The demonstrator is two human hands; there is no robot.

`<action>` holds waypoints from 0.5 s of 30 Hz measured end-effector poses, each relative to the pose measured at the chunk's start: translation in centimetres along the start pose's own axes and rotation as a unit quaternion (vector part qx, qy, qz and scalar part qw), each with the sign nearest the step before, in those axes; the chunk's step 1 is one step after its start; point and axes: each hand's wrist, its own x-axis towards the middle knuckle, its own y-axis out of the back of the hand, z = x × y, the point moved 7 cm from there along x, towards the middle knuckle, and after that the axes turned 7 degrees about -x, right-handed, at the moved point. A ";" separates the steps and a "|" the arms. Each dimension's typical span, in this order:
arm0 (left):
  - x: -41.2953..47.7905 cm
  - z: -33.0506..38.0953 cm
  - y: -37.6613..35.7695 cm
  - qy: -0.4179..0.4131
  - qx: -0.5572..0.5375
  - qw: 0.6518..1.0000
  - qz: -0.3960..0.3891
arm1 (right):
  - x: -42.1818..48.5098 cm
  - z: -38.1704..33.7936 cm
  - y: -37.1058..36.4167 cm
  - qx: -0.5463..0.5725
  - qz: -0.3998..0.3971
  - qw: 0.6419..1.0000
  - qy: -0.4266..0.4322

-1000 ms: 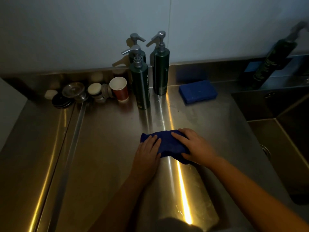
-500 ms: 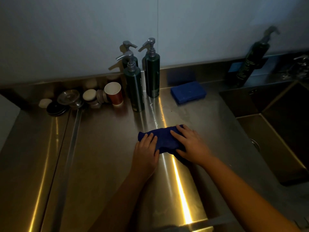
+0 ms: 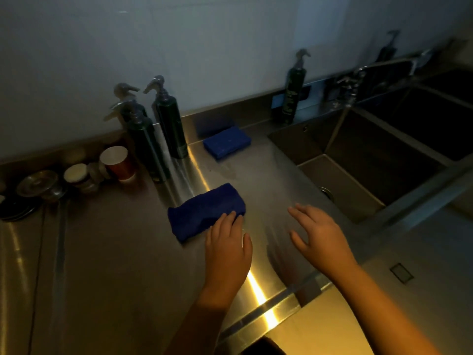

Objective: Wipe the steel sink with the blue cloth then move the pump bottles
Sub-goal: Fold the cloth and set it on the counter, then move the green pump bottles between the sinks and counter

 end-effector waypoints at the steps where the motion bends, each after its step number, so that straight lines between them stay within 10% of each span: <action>1: -0.2 1.0 -0.4 -0.010 -0.002 1.000 -0.008 | -0.8 0.9 0.6 -0.007 0.008 1.000 -0.013; 15: 0.3 16.8 -9.3 -0.130 -0.036 0.990 -0.046 | -9.3 16.5 9.3 -0.029 0.097 0.980 -0.170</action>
